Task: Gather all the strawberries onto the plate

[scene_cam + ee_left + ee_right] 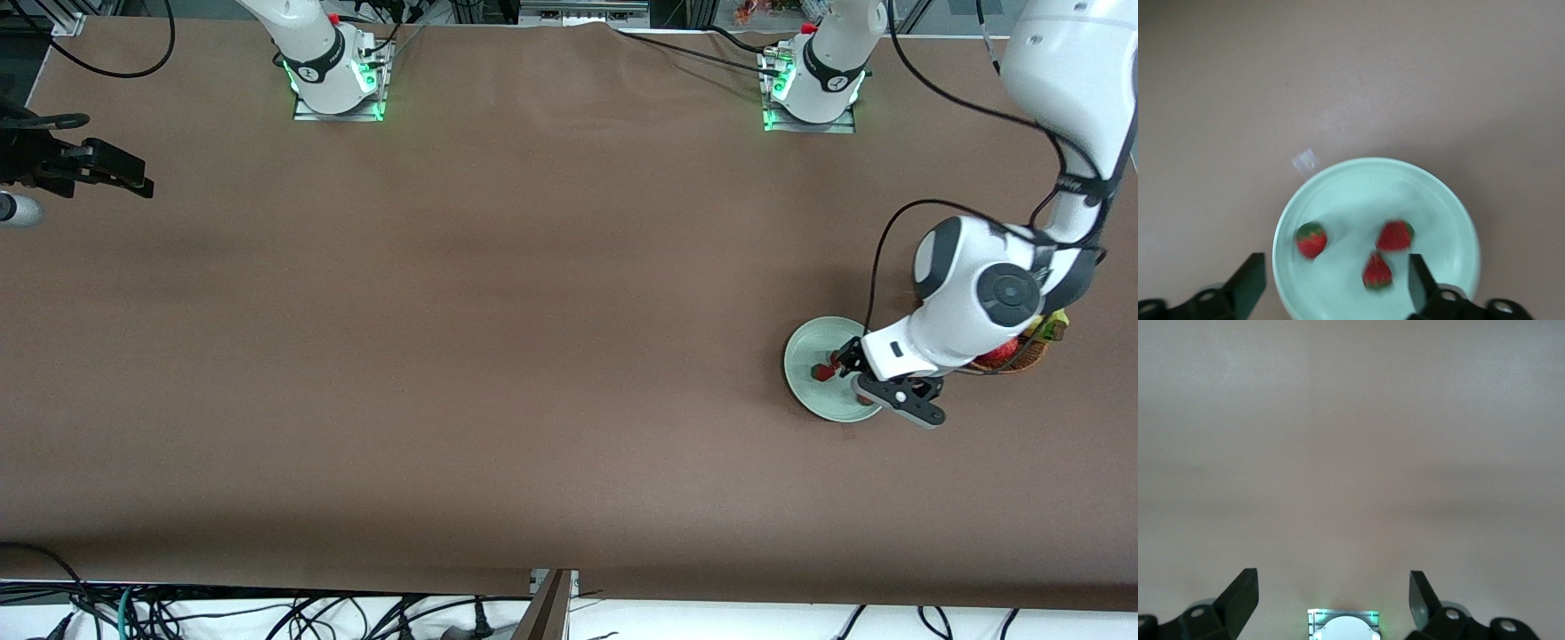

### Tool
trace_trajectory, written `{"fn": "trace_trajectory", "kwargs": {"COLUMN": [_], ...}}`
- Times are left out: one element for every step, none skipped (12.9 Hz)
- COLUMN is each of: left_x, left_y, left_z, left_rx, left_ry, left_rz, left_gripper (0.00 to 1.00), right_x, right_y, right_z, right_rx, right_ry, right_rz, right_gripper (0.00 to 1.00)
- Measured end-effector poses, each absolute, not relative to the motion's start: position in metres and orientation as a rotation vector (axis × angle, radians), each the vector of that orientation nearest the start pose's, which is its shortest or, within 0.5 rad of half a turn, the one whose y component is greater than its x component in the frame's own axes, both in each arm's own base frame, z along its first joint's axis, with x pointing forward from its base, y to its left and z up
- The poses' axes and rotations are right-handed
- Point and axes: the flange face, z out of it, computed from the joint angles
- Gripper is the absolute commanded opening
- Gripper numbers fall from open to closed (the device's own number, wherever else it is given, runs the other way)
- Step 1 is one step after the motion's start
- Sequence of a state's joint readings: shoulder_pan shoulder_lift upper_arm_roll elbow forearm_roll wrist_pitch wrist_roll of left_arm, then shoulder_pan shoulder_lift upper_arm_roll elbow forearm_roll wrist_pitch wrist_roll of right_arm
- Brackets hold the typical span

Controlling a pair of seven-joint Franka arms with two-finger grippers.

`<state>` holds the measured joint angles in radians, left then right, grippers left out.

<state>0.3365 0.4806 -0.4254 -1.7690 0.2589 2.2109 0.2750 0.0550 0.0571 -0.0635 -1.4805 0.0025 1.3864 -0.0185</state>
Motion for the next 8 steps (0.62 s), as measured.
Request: {"fn": "trace_trajectory", "kwargs": {"left_x": [0.656,0.656,0.655,0.654,0.653,0.65,0.646,0.642], "left_y": [-0.023,-0.021,-0.018,-0.013,-0.007,-0.003,-0.003,-0.007], "left_z": [0.343,0.377,0.409,0.44,0.468,0.494,0.517,0.538], "left_rx": [-3.042,-3.044,-3.042,-3.039,-3.041,-3.051,-3.071,-3.077], "left_ry": [0.707,0.684,0.663,0.637,0.604,0.57,0.551,0.526], "left_rz": [0.06,0.129,0.188,0.234,0.26,0.279,0.288,0.267], "left_gripper": [1.0,1.0,1.0,1.0,1.0,1.0,1.0,1.0], "right_x": [0.552,0.552,0.552,0.552,0.552,0.552,0.553,0.553], "right_y": [-0.003,-0.003,-0.003,-0.003,-0.003,-0.003,-0.003,-0.003], "right_z": [0.62,0.62,0.62,0.62,0.62,0.62,0.62,0.62], "right_rx": [-3.132,-3.132,-3.132,-3.132,-3.132,-3.132,-3.132,-3.132], "right_ry": [-0.016,-0.016,-0.016,-0.016,-0.017,-0.017,-0.017,-0.018], "right_rz": [0.237,0.237,0.236,0.236,0.236,0.237,0.237,0.237], "right_gripper": [1.0,1.0,1.0,1.0,1.0,1.0,1.0,1.0]}}
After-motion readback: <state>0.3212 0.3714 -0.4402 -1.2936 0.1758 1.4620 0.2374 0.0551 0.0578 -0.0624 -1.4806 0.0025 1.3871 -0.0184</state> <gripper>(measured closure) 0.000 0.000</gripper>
